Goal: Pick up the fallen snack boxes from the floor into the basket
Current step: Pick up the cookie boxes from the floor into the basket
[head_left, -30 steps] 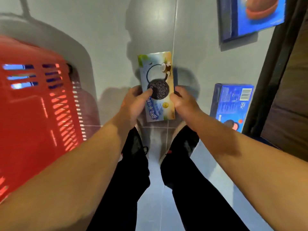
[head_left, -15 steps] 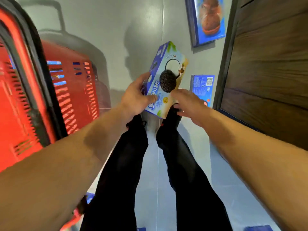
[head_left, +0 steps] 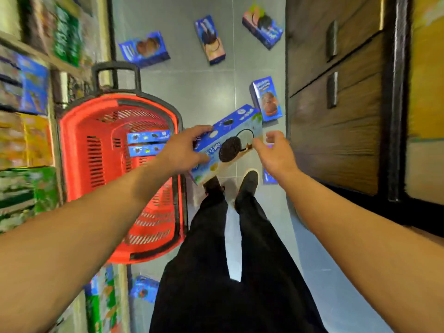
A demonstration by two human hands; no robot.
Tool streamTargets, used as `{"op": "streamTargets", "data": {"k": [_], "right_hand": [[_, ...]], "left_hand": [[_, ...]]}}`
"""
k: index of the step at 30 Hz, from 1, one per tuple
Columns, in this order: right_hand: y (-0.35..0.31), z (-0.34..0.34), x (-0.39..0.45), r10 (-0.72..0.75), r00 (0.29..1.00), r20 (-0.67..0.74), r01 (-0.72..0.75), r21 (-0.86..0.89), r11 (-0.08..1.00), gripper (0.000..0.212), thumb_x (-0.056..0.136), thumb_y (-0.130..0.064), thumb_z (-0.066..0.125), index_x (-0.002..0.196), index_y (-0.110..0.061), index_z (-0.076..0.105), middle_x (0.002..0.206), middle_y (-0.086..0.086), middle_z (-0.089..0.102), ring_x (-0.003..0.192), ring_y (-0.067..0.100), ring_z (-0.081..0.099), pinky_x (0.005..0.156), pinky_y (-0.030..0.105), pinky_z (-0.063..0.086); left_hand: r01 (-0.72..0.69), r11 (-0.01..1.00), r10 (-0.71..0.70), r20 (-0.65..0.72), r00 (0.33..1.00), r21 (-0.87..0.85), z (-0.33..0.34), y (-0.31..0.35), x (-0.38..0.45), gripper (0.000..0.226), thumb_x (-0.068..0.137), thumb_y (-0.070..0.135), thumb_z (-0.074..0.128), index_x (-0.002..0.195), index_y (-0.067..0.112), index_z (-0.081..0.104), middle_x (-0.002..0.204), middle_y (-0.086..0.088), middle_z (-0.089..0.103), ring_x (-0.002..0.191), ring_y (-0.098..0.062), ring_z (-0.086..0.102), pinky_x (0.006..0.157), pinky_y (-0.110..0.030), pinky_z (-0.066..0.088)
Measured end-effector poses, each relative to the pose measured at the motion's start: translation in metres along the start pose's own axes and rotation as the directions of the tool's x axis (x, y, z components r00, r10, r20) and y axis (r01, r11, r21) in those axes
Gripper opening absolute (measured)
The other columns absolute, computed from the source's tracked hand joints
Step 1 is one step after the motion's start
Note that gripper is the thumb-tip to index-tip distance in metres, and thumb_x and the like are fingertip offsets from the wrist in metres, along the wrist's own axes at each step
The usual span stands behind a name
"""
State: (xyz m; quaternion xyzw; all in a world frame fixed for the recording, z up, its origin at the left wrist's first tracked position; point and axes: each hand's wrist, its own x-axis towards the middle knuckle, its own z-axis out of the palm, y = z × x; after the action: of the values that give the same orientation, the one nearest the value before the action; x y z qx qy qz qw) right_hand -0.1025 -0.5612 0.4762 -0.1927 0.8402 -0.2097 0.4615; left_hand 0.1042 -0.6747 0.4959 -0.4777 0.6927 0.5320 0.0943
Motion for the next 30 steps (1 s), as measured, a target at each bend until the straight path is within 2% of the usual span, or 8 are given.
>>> {"op": "streamTargets", "data": {"k": [5, 7, 10, 15, 21, 24, 27, 30], "right_hand": [[-0.064, -0.025, -0.069, -0.298, 0.949, -0.106, 0.296, -0.031, 0.955, 0.069, 0.082, -0.034, 0.069, 0.139, -0.011, 0.04, 0.144, 0.008, 0.038, 0.128, 0.024, 0.045, 0.102, 0.036, 0.042], [-0.077, -0.035, -0.092, -0.422, 0.906, -0.036, 0.414, -0.138, 0.9, 0.075, 0.081, -0.032, 0.072, 0.144, -0.013, 0.036, 0.146, 0.006, 0.036, 0.131, 0.021, 0.04, 0.101, 0.031, 0.039], [-0.089, -0.047, -0.126, -0.611, 0.782, 0.121, 0.608, -0.357, 0.709, 0.081, 0.077, -0.039, 0.076, 0.145, -0.018, 0.037, 0.147, 0.004, 0.04, 0.132, 0.021, 0.039, 0.106, 0.032, 0.034], [-0.079, -0.05, -0.174, -0.674, 0.62, 0.402, 0.764, -0.504, 0.402, 0.087, 0.07, -0.058, 0.076, 0.144, -0.023, 0.044, 0.146, 0.003, 0.044, 0.136, 0.024, 0.038, 0.113, 0.035, 0.027], [-0.041, -0.052, -0.231, -0.764, 0.506, 0.401, 0.834, -0.454, 0.314, 0.067, 0.078, -0.053, 0.071, 0.136, -0.025, 0.051, 0.124, -0.001, 0.057, 0.116, 0.022, 0.047, 0.096, 0.032, 0.038], [-0.024, -0.051, -0.263, -0.801, 0.444, 0.401, 0.869, -0.408, 0.278, 0.067, 0.076, -0.058, 0.063, 0.132, -0.022, 0.053, 0.117, 0.001, 0.058, 0.111, 0.023, 0.048, 0.092, 0.032, 0.039], [-0.013, -0.048, -0.288, -0.816, 0.422, 0.394, 0.891, -0.347, 0.293, 0.071, 0.073, -0.062, 0.058, 0.131, -0.021, 0.054, 0.113, 0.002, 0.058, 0.108, 0.023, 0.048, 0.089, 0.027, 0.035], [-0.009, -0.04, -0.307, -0.833, 0.396, 0.387, 0.904, -0.322, 0.28, 0.079, 0.069, -0.068, 0.052, 0.131, -0.021, 0.056, 0.11, 0.0, 0.058, 0.105, 0.024, 0.05, 0.087, 0.026, 0.032]], "left_hand": [[-0.101, 0.983, 0.107, -0.034, 0.994, 0.151, -0.044, 0.027, -0.073, 0.074, 0.06, 0.021, 0.062, 0.133, 0.026, 0.053, 0.127, -0.002, 0.058, 0.11, -0.021, 0.056, 0.097, -0.029, 0.042], [-0.135, 0.957, 0.155, -0.061, 0.986, 0.259, -0.052, 0.033, -0.1, 0.071, 0.064, 0.011, 0.067, 0.132, 0.024, 0.054, 0.124, -0.004, 0.059, 0.11, -0.023, 0.055, 0.094, -0.027, 0.039], [-0.177, 0.914, 0.225, -0.093, 0.97, 0.366, -0.054, 0.043, -0.14, 0.073, 0.062, 0.007, 0.066, 0.132, 0.025, 0.055, 0.117, -0.004, 0.06, 0.106, -0.024, 0.056, 0.093, -0.033, 0.042], [-0.244, 0.875, 0.335, -0.159, 0.929, 0.418, -0.037, 0.045, -0.197, 0.072, 0.064, 0.011, 0.067, 0.133, 0.028, 0.053, 0.117, -0.002, 0.061, 0.106, -0.023, 0.056, 0.095, -0.038, 0.042], [-0.25, 0.861, 0.415, -0.327, 0.849, 0.443, 0.005, 0.05, -0.284, 0.066, 0.066, 0.025, 0.061, 0.132, 0.021, 0.055, 0.128, 0.001, 0.059, 0.117, -0.018, 0.051, 0.096, -0.026, 0.029], [-0.203, 0.904, 0.37, -0.449, 0.813, 0.376, 0.026, 0.041, -0.326, 0.071, 0.065, 0.021, 0.067, 0.135, 0.023, 0.052, 0.132, 0.001, 0.055, 0.121, -0.019, 0.045, 0.096, -0.02, 0.024], [-0.209, 0.968, 0.248, -0.618, 0.746, 0.137, 0.04, 0.028, -0.365, 0.077, 0.065, 0.036, 0.072, 0.137, 0.028, 0.048, 0.135, 0.003, 0.048, 0.125, -0.012, 0.044, 0.102, -0.015, 0.029], [-0.274, 0.953, 0.113, -0.692, 0.713, -0.126, 0.053, 0.016, -0.4, 0.074, 0.076, 0.024, 0.079, 0.141, 0.027, 0.043, 0.134, 0.007, 0.049, 0.111, 0.001, 0.05, 0.088, -0.001, 0.035]]}}
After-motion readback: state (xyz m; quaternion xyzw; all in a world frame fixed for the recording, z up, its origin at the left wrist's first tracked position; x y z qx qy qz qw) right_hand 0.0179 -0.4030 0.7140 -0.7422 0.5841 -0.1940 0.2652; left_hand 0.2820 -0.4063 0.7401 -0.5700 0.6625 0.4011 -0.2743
